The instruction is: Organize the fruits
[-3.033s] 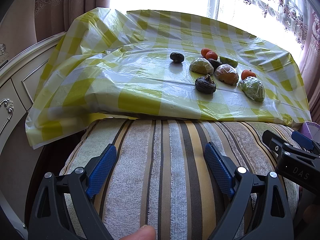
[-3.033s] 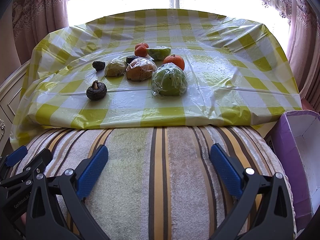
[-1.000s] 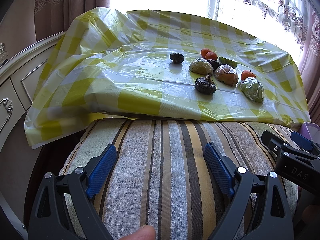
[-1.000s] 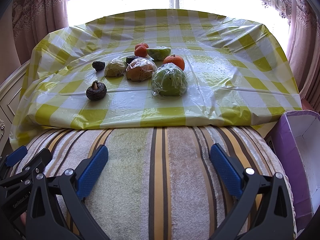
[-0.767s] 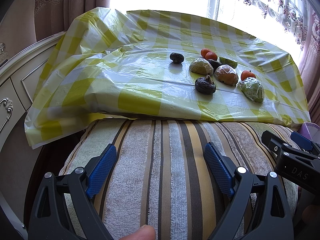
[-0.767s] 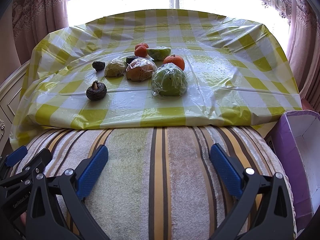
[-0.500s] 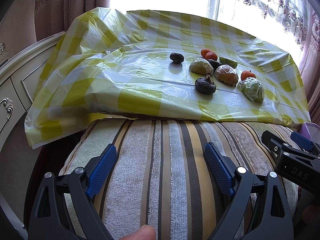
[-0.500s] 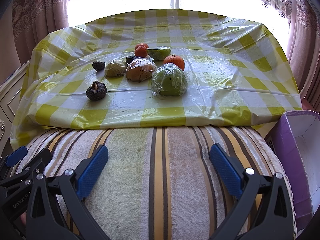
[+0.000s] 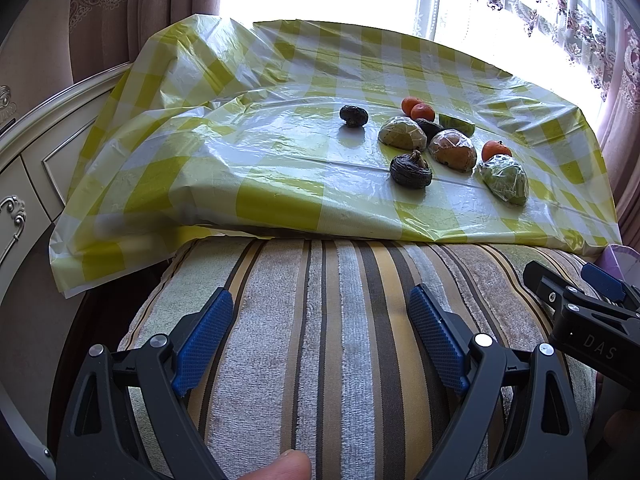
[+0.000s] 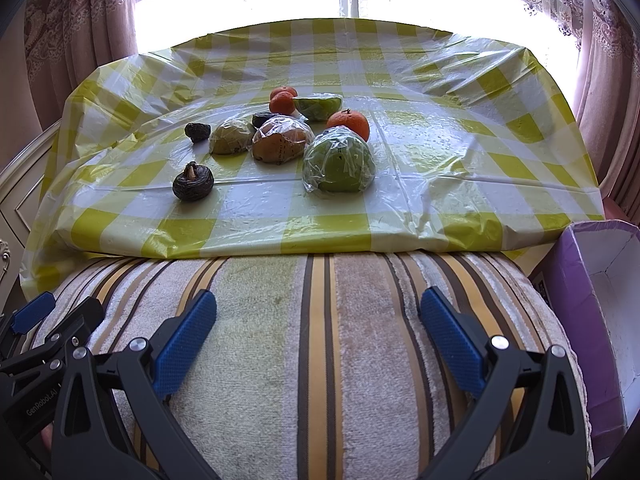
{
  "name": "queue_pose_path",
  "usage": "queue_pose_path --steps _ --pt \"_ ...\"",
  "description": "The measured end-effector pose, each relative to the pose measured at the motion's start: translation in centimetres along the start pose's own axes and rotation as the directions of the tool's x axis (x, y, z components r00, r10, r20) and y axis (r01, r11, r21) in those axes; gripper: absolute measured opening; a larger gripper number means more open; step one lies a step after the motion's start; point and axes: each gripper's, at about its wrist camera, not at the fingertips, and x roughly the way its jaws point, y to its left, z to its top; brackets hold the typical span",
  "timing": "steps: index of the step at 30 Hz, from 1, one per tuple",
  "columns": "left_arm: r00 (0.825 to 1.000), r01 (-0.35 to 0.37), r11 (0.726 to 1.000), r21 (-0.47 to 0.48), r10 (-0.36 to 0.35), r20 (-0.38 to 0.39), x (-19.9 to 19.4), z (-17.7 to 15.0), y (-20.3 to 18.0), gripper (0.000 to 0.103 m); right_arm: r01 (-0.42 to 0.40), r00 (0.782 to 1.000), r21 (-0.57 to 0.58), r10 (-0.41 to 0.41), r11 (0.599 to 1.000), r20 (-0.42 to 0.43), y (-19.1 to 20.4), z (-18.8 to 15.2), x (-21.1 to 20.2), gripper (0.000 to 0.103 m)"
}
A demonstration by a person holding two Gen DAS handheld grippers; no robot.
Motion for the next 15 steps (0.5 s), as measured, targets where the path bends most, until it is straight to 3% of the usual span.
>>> queue_pose_path --steps 15 --pt "1.000 -0.001 1.000 0.002 0.001 0.000 0.04 0.02 -0.03 0.087 -0.002 1.000 0.002 0.002 1.000 0.001 -0.03 -0.01 0.01 0.102"
